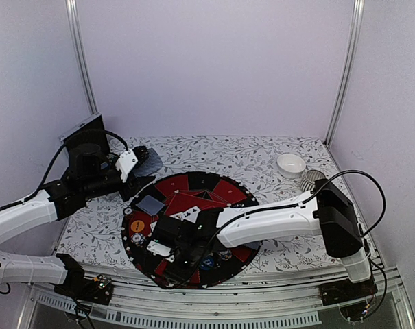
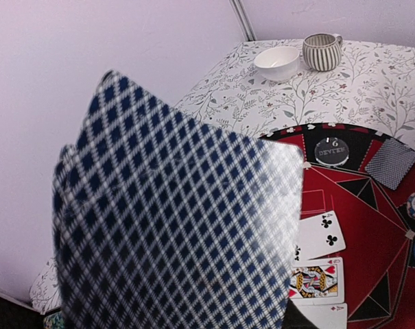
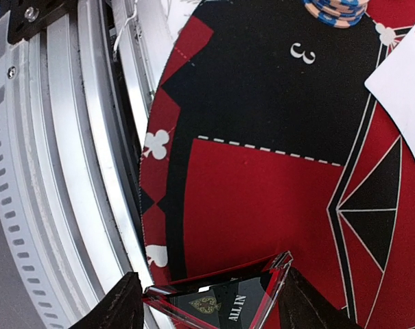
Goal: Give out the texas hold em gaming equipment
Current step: Place the all-in button in the small blind area.
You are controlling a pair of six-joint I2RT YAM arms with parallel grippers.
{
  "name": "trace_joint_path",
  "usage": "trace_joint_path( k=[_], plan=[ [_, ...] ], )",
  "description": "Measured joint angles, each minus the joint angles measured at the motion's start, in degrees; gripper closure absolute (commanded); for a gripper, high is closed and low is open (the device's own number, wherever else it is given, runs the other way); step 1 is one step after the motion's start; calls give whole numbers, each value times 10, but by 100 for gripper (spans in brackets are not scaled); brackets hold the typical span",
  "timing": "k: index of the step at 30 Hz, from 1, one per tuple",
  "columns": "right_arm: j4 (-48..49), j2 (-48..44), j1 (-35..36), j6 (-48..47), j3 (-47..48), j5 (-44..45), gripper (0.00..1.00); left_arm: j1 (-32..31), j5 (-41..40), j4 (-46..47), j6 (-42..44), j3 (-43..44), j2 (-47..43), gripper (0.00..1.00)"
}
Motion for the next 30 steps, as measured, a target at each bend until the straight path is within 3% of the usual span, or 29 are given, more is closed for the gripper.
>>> trace_joint_path(
  k=[30],
  plan=[
    [-57,50,6,27,59,39,48,1,1,0,0,0,0,57]
  ],
)
